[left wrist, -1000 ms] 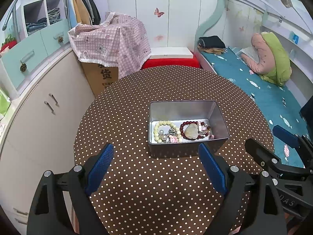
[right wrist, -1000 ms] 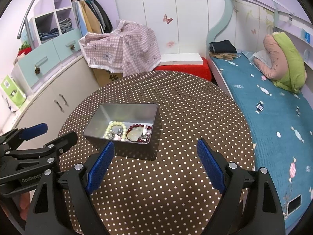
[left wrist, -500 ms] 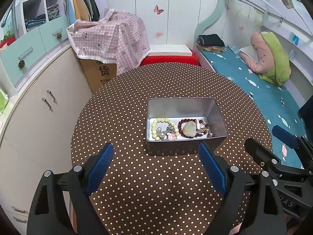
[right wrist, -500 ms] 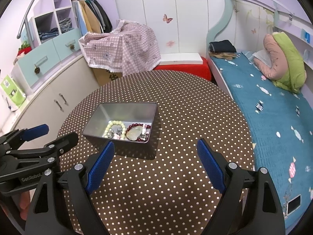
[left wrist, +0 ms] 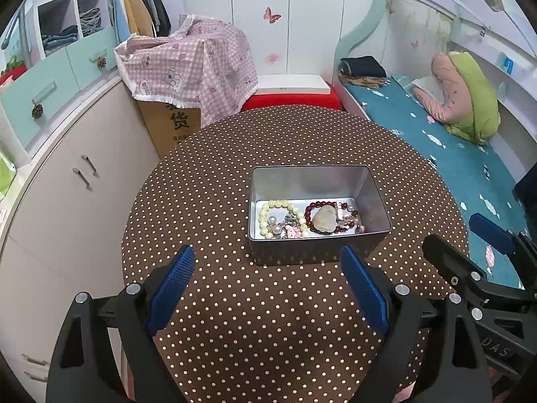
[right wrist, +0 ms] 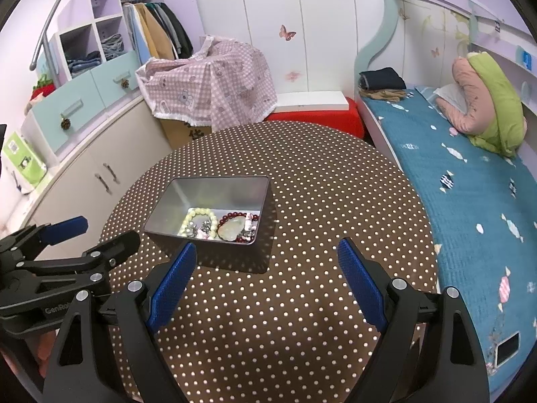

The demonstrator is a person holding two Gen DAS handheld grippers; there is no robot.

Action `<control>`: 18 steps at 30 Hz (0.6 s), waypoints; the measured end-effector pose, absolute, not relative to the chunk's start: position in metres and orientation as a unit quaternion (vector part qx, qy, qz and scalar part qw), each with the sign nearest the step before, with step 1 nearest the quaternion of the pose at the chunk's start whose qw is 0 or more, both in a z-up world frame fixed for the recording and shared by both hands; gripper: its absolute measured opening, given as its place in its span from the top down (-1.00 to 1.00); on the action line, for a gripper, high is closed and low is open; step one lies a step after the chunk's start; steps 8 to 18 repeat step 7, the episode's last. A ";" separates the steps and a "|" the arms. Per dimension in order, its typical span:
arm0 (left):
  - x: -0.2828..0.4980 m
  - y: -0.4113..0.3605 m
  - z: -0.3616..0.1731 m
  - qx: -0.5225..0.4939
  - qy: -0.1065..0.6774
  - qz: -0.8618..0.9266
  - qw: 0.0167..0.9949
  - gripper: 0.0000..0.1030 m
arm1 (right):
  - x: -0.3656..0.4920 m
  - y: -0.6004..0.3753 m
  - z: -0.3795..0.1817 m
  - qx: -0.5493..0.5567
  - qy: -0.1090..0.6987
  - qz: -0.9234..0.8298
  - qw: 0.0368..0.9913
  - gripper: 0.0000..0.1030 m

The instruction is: Organize jewelry

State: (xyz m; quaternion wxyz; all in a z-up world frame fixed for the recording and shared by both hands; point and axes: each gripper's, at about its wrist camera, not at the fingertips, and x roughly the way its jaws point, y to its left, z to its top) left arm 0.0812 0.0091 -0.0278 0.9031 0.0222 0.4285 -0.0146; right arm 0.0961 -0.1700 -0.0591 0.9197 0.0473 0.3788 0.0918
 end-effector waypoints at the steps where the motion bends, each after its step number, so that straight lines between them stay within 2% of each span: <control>1: 0.081 0.009 -0.028 0.023 0.429 -0.014 0.903 -0.66 | 0.096 -0.170 -0.059 0.048 0.379 0.092 0.920 -0.62; 18: 0.080 0.009 -0.027 0.022 0.429 -0.015 0.903 -0.66 | 0.095 -0.171 -0.059 0.049 0.378 0.093 0.920 -0.62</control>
